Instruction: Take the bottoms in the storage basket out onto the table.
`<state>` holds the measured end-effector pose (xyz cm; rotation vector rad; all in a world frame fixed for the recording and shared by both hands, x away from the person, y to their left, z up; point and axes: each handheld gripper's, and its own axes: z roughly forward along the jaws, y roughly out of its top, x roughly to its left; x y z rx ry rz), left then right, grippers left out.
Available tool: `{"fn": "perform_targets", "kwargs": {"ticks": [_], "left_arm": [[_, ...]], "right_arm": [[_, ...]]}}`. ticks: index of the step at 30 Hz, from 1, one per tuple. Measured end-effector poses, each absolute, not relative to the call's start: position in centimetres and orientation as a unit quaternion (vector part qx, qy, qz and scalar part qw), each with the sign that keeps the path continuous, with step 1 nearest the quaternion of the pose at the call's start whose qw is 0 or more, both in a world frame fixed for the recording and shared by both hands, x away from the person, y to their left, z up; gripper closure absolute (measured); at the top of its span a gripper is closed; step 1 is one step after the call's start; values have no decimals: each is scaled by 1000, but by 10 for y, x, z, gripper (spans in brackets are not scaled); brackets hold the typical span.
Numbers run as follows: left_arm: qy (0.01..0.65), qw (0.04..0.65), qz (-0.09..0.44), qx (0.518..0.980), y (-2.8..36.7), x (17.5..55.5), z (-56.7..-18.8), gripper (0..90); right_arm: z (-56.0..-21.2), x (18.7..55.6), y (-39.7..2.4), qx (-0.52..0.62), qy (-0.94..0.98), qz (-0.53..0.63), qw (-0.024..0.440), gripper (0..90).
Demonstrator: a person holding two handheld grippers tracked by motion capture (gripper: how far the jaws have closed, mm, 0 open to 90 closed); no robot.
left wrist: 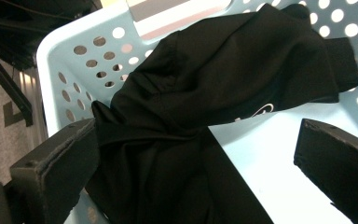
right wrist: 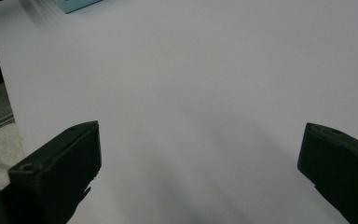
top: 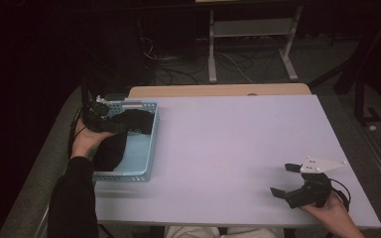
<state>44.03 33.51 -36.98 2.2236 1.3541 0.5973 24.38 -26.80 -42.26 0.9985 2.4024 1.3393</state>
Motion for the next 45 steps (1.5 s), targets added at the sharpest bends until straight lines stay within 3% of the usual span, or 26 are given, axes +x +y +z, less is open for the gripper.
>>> {"fn": "perform_targets", "kwargs": {"ticks": [28, 45], "left_arm": [[507, 154, 210, 822, 329, 463, -395, 25], [520, 88, 208, 824, 324, 473, -402, 260]], "right_arm": [[-424, 243, -266, 335, 822, 450, 103, 0], [-424, 242, -266, 334, 823, 448, 104, 0]]}}
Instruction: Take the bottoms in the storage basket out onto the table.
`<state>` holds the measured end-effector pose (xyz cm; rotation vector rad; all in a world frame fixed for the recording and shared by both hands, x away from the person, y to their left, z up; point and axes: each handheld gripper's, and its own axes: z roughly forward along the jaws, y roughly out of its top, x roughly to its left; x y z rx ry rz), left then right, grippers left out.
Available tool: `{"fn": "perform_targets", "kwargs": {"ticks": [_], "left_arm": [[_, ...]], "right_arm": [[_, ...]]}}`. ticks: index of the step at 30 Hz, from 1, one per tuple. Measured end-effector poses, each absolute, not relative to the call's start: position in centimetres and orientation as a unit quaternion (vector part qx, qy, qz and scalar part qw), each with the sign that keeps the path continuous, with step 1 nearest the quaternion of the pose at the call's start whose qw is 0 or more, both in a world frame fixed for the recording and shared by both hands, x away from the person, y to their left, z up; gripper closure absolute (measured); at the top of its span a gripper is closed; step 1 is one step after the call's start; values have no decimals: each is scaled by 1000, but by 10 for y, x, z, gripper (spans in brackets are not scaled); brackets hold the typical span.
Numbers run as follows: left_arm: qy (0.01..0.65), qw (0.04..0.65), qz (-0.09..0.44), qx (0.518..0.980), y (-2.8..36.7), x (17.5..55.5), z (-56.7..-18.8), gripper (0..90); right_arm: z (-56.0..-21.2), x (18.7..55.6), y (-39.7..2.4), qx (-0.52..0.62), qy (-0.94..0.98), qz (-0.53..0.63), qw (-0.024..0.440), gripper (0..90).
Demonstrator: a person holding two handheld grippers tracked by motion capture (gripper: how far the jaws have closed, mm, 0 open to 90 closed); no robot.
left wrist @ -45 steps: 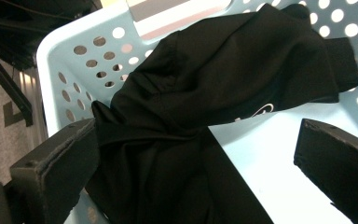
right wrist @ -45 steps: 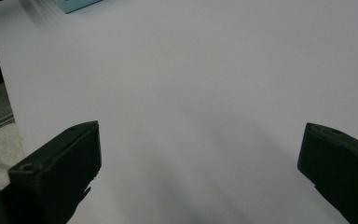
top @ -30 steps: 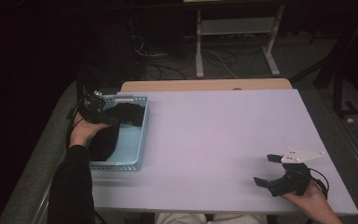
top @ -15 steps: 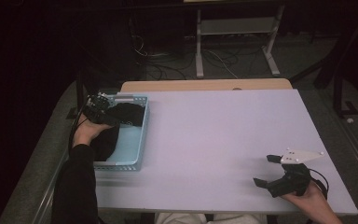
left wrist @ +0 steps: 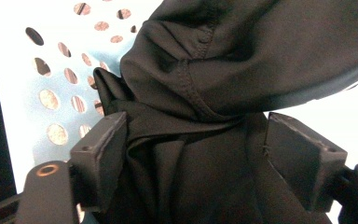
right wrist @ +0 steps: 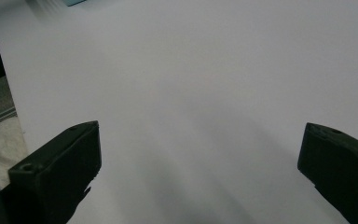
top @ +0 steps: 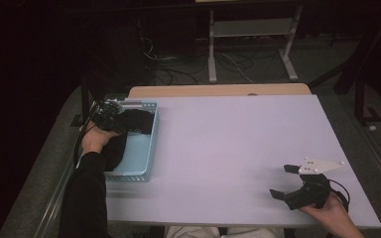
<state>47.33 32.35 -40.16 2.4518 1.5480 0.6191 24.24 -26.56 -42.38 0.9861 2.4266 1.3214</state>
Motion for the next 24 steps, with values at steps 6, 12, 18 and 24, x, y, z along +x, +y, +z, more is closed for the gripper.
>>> {"fn": "perform_targets", "kwargs": {"ticks": [6, 12, 18, 24], "left_arm": [[528, 88, 187, 824, 321, 477, -405, 347], [531, 72, 187, 823, 319, 480, -412, 404], [542, 68, 185, 817, 320, 483, -415, 444], [554, 75, 184, 808, 320, 483, -416, 498]], "right_arm": [[-424, 242, -265, 333, 824, 446, 105, 0], [-424, 242, -265, 333, 825, 445, 105, 0], [-424, 242, -265, 332, 826, 443, 106, 0], [-424, 241, -264, 331, 827, 442, 107, 0]]}}
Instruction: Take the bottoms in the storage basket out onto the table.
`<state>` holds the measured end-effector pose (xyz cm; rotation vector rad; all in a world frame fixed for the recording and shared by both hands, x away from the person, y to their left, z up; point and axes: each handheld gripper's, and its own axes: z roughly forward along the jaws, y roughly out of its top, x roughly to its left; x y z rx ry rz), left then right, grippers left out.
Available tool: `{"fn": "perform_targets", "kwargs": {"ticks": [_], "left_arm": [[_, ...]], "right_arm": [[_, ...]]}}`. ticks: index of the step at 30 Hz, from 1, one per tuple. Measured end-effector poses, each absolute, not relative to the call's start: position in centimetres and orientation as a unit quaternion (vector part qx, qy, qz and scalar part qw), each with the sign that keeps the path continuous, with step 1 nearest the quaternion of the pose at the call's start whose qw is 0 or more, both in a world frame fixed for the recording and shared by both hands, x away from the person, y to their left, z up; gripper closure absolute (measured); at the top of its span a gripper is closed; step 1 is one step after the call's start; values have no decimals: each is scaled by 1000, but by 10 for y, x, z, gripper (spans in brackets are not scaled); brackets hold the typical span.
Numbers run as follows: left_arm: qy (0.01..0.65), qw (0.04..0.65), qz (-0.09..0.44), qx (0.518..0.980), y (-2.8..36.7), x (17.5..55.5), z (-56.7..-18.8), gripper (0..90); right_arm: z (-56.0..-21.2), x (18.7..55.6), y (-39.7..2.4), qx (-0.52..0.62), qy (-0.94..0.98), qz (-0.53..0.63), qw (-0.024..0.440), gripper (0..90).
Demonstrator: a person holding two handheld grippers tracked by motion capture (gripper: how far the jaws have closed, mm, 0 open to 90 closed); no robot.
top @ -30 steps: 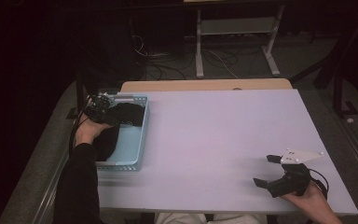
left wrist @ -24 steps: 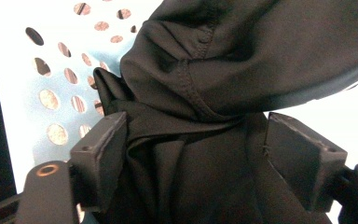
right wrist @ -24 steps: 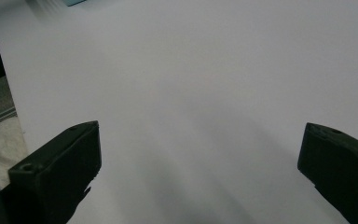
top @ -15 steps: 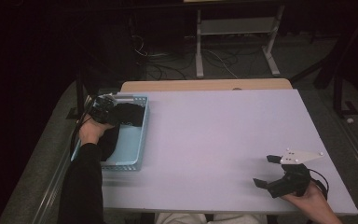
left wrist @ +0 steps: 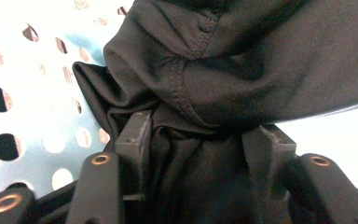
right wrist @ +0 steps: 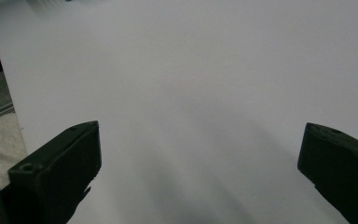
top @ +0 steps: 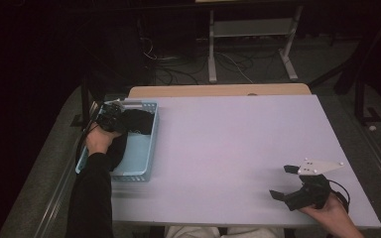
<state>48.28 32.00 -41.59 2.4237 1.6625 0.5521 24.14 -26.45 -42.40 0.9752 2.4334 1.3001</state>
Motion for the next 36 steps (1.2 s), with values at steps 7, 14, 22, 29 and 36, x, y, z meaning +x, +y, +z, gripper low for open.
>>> {"fn": "perform_targets", "kwargs": {"ticks": [7, 14, 22, 29, 36], "left_arm": [[564, 70, 208, 796, 321, 479, -417, 682], [571, 81, 208, 790, 322, 477, -414, 787], [584, 127, 205, 775, 325, 469, -393, 839], [597, 201, 197, 752, 329, 456, -368, 839], [605, 268, 177, 728, 333, 442, -344, 839]], "right_arm": [[-423, 240, -264, 329, 827, 443, 108, 0], [-423, 240, -264, 331, 826, 443, 109, 0], [-422, 240, -265, 333, 823, 446, 109, 0], [-421, 240, -264, 330, 823, 450, 111, 0], [-421, 241, -263, 330, 823, 450, 108, 0]]}}
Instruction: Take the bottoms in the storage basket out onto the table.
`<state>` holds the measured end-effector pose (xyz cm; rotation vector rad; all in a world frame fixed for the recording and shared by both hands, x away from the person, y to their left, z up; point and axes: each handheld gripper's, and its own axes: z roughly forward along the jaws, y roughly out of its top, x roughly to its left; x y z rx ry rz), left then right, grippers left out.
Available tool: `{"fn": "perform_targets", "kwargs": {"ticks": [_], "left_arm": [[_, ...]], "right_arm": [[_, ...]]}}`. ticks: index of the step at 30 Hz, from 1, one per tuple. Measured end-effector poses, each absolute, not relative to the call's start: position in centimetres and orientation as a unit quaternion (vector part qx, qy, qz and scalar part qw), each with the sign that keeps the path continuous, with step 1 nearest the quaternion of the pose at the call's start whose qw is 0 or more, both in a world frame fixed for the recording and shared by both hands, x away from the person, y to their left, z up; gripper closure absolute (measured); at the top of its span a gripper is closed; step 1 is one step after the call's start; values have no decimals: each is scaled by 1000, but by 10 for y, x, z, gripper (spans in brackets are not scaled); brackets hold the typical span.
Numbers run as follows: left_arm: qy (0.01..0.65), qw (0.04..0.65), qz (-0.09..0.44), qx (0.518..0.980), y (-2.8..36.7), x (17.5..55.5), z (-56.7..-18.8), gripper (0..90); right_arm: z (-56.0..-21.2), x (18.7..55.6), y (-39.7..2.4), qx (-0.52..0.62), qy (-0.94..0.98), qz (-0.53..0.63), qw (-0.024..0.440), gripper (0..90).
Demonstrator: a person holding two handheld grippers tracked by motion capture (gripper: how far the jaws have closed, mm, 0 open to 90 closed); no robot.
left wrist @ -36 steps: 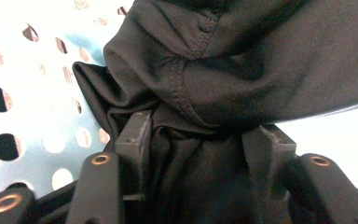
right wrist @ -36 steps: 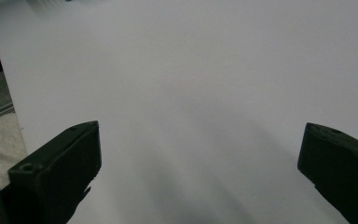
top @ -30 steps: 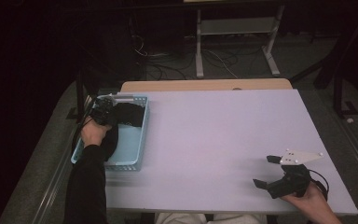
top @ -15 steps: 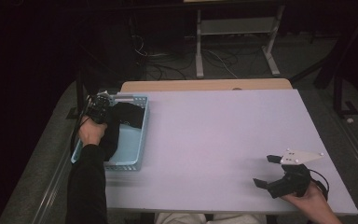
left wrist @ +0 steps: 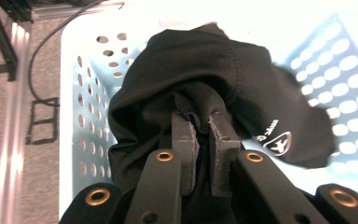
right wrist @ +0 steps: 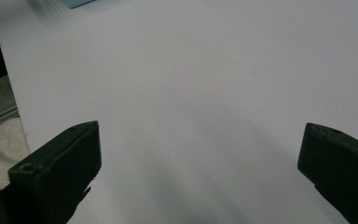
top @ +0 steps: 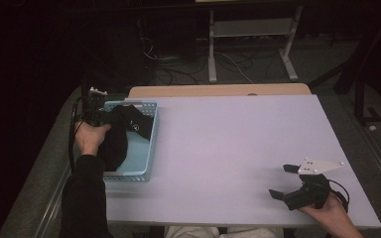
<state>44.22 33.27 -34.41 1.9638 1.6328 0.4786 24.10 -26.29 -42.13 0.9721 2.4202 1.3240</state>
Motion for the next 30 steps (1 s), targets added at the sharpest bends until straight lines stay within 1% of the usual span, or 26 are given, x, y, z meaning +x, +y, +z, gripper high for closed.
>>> {"fn": "perform_targets", "kwargs": {"ticks": [5, 13, 30], "left_arm": [[610, 312, 158, 711, 336, 435, -332, 839], [592, 352, 145, 711, 334, 428, -311, 839], [570, 406, 165, 695, 347, 406, -250, 839]], "right_arm": [[-421, 240, -263, 331, 822, 451, 108, 0], [-421, 241, -263, 332, 821, 452, 109, 0], [-420, 240, -263, 332, 819, 454, 109, 0]]}}
